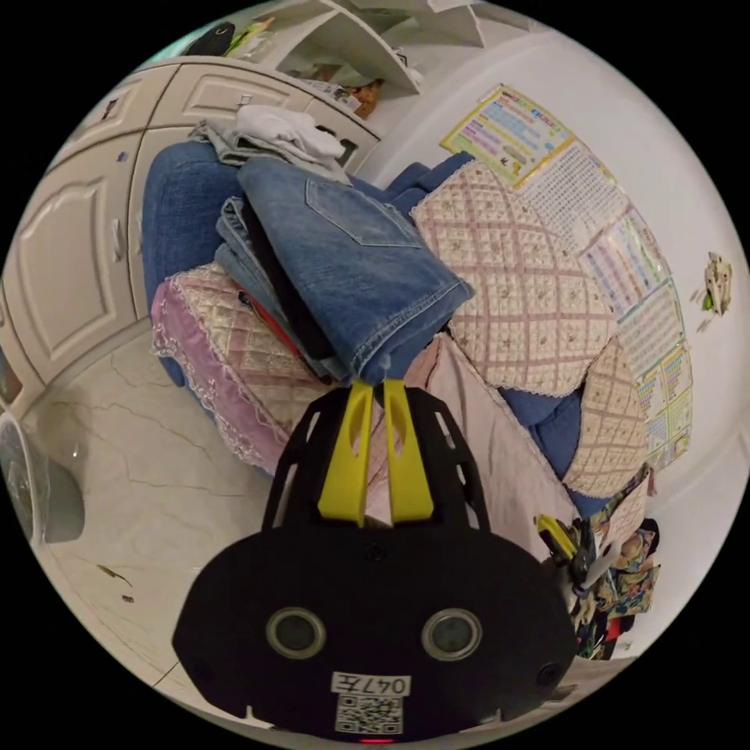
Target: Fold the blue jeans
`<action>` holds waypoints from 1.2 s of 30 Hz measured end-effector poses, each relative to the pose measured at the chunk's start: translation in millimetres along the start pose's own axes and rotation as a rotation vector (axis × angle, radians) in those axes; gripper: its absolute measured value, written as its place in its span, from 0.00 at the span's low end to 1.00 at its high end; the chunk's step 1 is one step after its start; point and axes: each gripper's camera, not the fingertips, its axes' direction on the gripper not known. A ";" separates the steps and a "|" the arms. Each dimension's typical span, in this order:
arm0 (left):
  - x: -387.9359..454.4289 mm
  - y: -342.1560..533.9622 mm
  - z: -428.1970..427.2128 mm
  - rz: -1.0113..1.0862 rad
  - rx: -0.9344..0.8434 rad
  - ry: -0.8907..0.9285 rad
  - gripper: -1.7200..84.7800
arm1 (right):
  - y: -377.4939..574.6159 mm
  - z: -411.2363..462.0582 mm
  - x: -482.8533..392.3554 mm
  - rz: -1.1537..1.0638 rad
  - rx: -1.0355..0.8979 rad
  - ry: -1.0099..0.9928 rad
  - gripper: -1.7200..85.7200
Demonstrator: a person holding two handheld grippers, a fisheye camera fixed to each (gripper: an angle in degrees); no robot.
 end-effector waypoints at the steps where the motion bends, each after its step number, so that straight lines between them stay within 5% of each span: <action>1: -3.6 3.2 0.1 0.003 0.011 0.013 0.03 | -3.1 11.0 -2.7 -0.016 -0.006 0.009 0.03; 12: 5.2 45.4 5.5 0.213 0.141 0.357 0.01 | -20.4 79.3 19.0 -0.023 0.031 -0.097 0.06; 20: -34.6 104.9 39.4 0.168 0.147 0.569 0.01 | -98.3 165.6 80.5 0.403 0.128 -0.994 0.25; 26: -62.2 126.7 56.8 0.112 0.160 0.682 0.01 | -169.6 295.7 80.5 0.754 -0.026 -1.297 0.32; 28: -61.3 131.9 57.4 0.134 0.158 0.669 0.01 | -182.4 318.2 81.2 0.832 -0.020 -1.349 0.29; 31: -60.5 141.0 61.1 0.159 0.146 0.653 0.01 | -193.9 328.9 89.6 0.904 0.047 -1.392 0.10; 36: -65.6 159.4 89.3 0.124 0.139 0.712 0.01 | -203.7 284.8 104.7 0.772 0.062 -1.271 0.05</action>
